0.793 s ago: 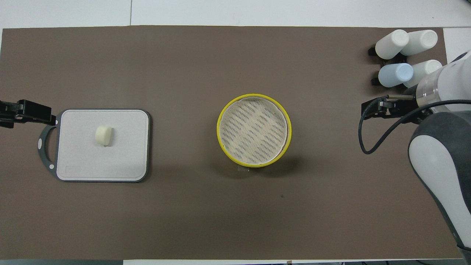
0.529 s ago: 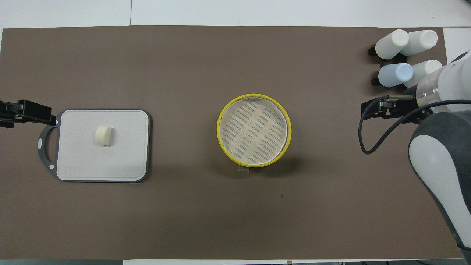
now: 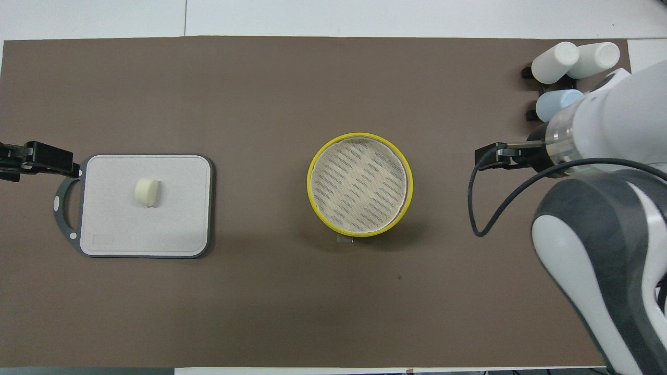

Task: Place bun in steamer
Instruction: 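Reach the right gripper to the steamer lid while the left gripper reaches the bun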

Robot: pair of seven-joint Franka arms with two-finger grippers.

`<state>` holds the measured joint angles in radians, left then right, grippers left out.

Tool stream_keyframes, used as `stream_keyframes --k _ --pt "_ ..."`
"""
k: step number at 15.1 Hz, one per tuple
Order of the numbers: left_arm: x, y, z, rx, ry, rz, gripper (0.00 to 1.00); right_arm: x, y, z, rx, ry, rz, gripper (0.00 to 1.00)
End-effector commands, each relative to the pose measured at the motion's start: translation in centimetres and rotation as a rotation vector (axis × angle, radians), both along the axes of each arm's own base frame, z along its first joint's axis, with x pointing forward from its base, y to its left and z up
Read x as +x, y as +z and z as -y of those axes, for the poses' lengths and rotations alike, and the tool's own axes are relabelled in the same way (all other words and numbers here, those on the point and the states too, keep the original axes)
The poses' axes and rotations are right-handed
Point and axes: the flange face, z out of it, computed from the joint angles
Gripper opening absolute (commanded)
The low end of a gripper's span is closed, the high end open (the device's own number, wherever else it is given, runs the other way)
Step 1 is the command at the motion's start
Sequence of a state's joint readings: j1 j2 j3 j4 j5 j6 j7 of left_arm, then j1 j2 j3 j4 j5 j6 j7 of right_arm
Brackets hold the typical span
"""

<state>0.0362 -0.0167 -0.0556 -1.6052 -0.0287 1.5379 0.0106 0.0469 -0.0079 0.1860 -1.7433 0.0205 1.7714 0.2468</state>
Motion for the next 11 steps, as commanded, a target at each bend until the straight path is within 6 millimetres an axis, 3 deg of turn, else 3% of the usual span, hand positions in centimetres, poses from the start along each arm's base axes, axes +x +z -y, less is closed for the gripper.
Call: stream_keyframes --k 1,3,6,9,11 --pt "-1.1 -0.5 0.0 -0.009 -0.001 0.003 1.0 2.4 -0.3 -8.6 0.035 -0.041 -0.046 1.0" --pt "-1.2 -2.4 -0.3 -0.006 -0.007 0.028 1.0 2.7 -1.0 -14.3 -0.029 -0.017 -0.034 1.0" --pt "-1.7 -7.2 -1.1 -0.006 -0.038 0.06 1.0 2.6 -2.1 -20.5 -0.019 -0.096 -0.037 1.0" --pt "-1.3 -13.1 -1.3 -0.005 -0.075 0.08 1.0 2.7 -5.9 -25.8 -0.033 -0.116 -0.024 1.0" --pt "-1.8 -17.3 -1.7 -0.003 -0.091 0.091 1.0 1.6 -9.9 -30.0 -0.071 -0.093 0.01 1.0"
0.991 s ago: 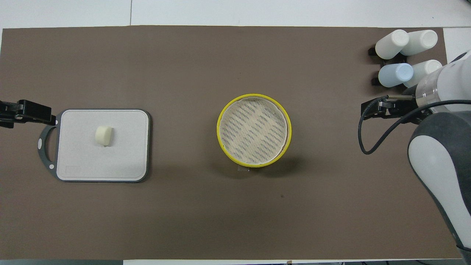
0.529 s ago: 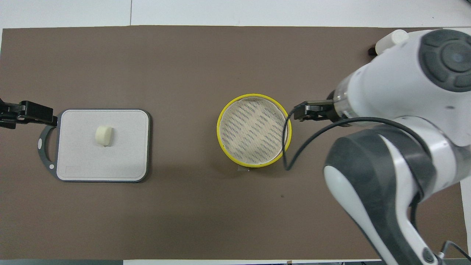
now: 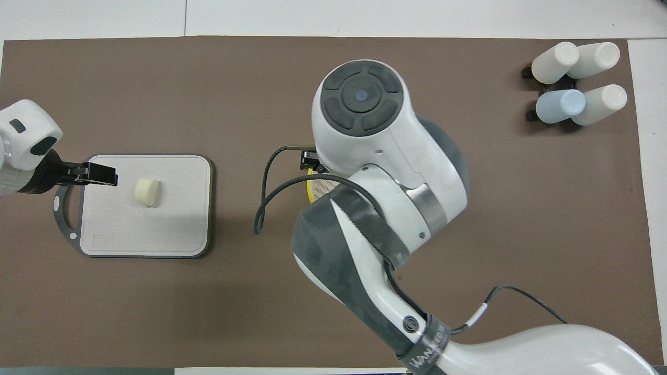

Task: Place bun in steamer
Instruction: 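Reach the right gripper to the steamer lid while the left gripper reaches the bun, then grasp the steamer lid with the right gripper while the left gripper grasps the bun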

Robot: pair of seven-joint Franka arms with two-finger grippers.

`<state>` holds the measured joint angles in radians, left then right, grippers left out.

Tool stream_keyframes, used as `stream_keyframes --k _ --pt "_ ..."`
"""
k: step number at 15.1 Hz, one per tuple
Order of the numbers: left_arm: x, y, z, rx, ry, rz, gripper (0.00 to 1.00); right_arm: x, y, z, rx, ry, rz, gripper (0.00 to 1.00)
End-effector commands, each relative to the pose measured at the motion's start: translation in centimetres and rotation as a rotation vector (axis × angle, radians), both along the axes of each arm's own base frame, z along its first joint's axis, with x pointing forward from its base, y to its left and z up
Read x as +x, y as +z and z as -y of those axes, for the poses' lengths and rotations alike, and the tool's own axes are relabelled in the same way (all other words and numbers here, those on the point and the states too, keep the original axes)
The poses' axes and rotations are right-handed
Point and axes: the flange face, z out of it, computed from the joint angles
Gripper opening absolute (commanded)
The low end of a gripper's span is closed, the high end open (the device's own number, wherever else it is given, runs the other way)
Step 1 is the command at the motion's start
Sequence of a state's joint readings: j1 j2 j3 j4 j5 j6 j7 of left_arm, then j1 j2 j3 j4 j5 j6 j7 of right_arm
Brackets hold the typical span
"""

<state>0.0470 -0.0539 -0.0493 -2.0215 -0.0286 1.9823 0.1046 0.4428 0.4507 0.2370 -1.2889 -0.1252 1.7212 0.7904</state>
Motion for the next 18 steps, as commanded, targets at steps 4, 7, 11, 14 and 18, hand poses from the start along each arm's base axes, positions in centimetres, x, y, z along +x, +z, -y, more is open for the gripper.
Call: stream_keyframes --k 4,7,11,14,18 --pt "-1.7 -9.1 -0.2 -0.002 -0.053 0.036 1.0 0.0 -6.0 -3.9 -0.018 0.02 0.052 1.0" --pt "-1.6 -11.7 0.1 -0.002 -0.057 0.039 1.0 -1.1 -8.1 -3.6 0.015 0.045 0.089 1.0" --pt "-1.7 -14.4 0.6 0.0 -0.071 0.077 1.0 -3.5 -10.4 -3.6 0.028 0.076 0.11 1.0" --pt "-1.5 -15.7 0.7 -0.001 -0.075 0.064 1.0 -3.5 -10.4 -3.6 0.026 0.078 0.107 1.0" --pt "-1.1 -17.6 0.8 -0.001 -0.089 0.075 1.0 -3.5 -10.5 -3.5 0.019 0.077 0.1 0.78"
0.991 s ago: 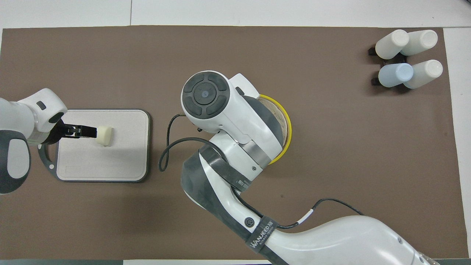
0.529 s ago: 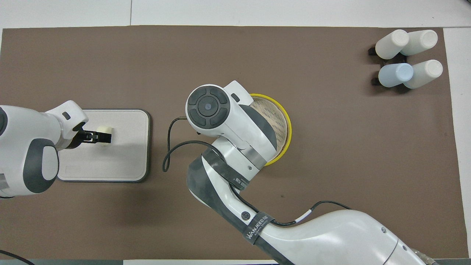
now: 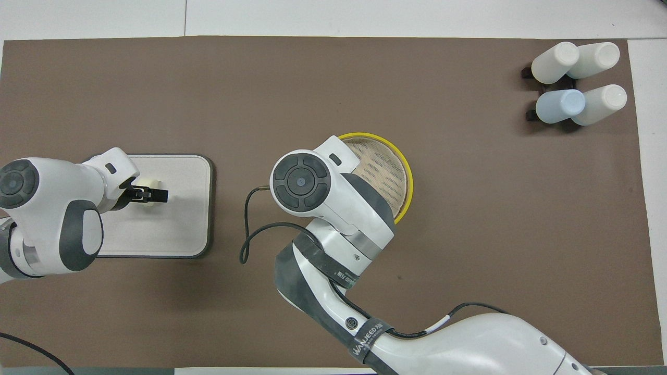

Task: Place bun in steamer
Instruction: 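Grasp the steamer lid with the right gripper while the left gripper grasps the bun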

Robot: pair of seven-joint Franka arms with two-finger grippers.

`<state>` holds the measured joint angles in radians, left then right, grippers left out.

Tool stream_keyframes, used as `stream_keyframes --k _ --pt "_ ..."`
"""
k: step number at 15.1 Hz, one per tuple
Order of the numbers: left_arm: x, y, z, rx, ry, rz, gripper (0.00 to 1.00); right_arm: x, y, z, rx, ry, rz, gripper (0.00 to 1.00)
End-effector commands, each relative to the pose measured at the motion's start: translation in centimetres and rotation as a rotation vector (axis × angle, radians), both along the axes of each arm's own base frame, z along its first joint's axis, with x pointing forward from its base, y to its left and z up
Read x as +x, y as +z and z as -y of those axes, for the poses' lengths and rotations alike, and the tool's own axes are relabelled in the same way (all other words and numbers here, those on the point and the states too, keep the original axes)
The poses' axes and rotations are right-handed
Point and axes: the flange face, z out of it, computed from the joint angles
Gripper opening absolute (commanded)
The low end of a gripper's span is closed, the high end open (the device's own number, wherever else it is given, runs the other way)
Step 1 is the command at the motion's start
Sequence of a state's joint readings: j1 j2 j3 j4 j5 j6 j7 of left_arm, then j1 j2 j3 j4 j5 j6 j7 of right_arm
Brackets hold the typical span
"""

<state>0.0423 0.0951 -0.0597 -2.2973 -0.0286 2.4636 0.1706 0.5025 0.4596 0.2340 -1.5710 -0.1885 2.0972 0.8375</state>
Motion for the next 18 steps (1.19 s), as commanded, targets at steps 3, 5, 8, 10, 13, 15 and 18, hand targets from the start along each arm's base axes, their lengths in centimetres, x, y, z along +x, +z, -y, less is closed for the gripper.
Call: stream_keyframes --k 3,5,8,10,13,15,18 --pt "0.3 -1.6 0.3 -0.003 -0.023 0.032 1.0 -0.3 0.1 0.8 -0.009 0.019 0.006 0.66" --pt "0.3 -1.6 0.3 -0.002 -0.034 0.031 1.0 -0.2 0.2 0.9 -0.009 0.028 0.007 0.61" --pt "0.3 -1.5 0.3 -0.002 -0.034 0.022 1.0 -0.4 -0.1 0.9 -0.009 0.036 0.007 0.59" --pt "0.2 -1.2 0.3 -0.003 -0.034 0.005 1.0 -0.4 -0.4 1.1 -0.01 0.05 0.008 0.59" --pt "0.3 -1.2 0.3 -0.003 -0.032 0.005 0.94 -0.5 -0.5 1.3 -0.019 0.086 0.004 0.45" --pt "0.4 -0.9 0.7 -0.004 -0.039 0.0 0.84 -0.3 -0.3 1.4 -0.016 0.082 0.005 0.35" --pt "0.7 -0.5 0.7 -0.004 -0.037 0.002 0.74 0.0 -0.1 1.6 -0.012 0.076 0.01 0.23"
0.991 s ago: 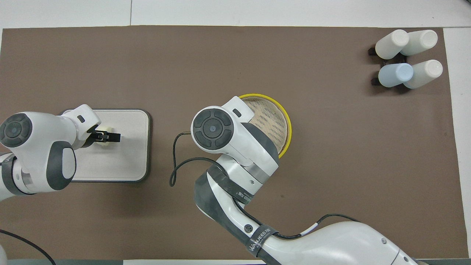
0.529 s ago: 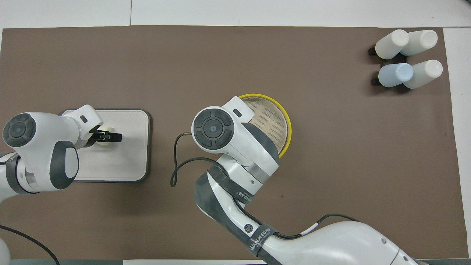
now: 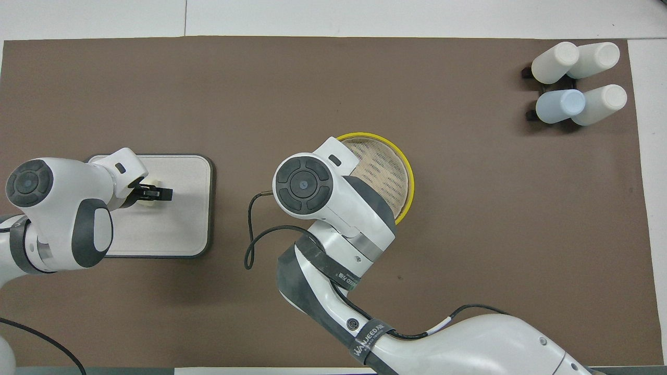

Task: Place bun in steamer
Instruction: 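Grasp the steamer lid with the right gripper while the left gripper grasps the bun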

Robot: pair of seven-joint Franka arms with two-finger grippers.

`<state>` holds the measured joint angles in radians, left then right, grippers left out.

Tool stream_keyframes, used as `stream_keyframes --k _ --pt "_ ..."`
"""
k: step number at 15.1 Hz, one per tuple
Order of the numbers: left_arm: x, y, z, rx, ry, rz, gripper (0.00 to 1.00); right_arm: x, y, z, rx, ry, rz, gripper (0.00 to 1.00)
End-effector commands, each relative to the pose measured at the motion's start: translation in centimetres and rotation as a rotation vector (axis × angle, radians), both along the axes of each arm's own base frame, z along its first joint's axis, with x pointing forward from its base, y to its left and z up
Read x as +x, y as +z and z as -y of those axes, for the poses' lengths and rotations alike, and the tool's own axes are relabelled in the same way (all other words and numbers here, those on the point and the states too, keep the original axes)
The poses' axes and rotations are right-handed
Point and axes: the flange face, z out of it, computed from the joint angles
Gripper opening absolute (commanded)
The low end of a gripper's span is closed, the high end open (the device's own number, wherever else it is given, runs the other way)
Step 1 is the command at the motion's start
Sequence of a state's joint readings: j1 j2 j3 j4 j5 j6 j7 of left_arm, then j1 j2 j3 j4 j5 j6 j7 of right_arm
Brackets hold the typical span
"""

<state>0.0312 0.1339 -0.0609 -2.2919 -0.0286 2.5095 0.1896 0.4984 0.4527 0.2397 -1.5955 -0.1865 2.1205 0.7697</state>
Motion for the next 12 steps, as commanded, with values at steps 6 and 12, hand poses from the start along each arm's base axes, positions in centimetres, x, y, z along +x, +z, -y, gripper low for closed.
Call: stream_keyframes --k 6,12 --pt "0.1 1.3 0.0 -0.003 -0.01 -0.03 0.7 1.2 2.6 1.5 -0.002 -0.014 0.003 0.03" --pt "0.0 1.4 -0.1 -0.003 -0.008 -0.033 0.22 2.6 7.8 3.9 -0.054 -0.025 -0.034 0.04"
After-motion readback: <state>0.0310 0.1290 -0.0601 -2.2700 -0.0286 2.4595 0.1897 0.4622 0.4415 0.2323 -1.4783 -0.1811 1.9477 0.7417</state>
